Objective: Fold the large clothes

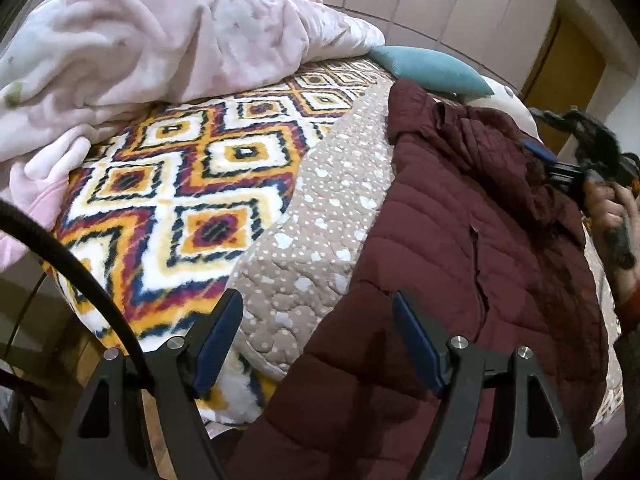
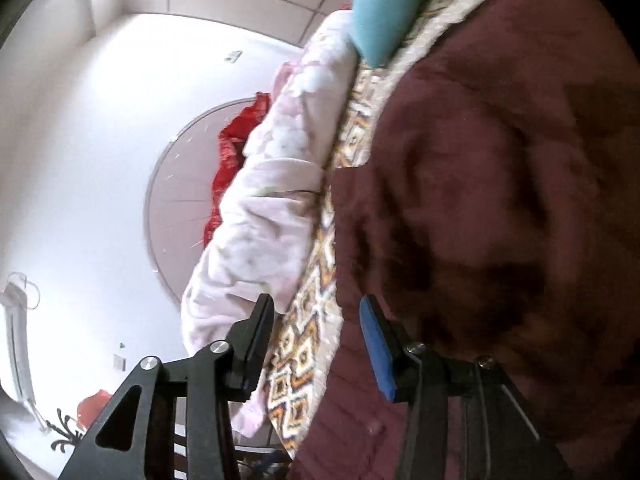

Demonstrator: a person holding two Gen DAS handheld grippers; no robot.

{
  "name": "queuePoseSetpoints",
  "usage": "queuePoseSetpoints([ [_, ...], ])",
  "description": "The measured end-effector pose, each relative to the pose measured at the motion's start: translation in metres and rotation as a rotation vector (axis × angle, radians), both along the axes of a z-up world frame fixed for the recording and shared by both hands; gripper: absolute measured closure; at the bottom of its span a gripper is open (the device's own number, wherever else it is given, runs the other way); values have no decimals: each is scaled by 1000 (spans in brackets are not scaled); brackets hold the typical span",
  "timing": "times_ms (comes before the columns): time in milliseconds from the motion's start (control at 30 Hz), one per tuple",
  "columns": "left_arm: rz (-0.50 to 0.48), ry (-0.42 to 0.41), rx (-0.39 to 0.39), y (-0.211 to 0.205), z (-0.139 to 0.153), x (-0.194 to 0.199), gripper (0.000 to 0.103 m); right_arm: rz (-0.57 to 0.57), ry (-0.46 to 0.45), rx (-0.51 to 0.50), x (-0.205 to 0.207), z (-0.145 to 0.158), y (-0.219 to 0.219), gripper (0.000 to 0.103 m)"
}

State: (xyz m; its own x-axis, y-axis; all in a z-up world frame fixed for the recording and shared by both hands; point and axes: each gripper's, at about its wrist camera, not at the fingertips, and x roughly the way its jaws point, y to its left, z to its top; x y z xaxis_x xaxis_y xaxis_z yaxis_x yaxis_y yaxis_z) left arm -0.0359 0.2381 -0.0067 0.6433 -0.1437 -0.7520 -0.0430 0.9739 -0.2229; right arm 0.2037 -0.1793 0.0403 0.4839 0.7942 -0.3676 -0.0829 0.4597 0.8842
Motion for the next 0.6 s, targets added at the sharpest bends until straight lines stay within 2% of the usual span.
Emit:
queuePoseSetpoints([
  [100, 3, 11, -21, 3, -6, 1, 27, -15, 105, -83, 17, -42, 9, 53],
  [133, 2, 22, -28, 5, -9, 2, 27, -32, 138, -108, 21, -57, 10, 61],
  [167, 2, 25, -32, 6, -10, 1, 27, -41, 139, -113, 19, -58, 9, 64],
  [233, -11, 28, -34, 9, -11, 0, 27, -33, 131, -115, 12, -47, 7, 62],
  [333, -34, 26, -32, 13, -13, 0, 27, 7, 80, -144, -20, -10, -8, 58],
  [433, -70, 40, -52, 17, -18, 0, 27, 14, 25, -179, -83, 24, -43, 48],
  [600, -131, 44, -78, 17, -26, -7, 24, -88, 17, -320, -200, 42, -117, 41],
])
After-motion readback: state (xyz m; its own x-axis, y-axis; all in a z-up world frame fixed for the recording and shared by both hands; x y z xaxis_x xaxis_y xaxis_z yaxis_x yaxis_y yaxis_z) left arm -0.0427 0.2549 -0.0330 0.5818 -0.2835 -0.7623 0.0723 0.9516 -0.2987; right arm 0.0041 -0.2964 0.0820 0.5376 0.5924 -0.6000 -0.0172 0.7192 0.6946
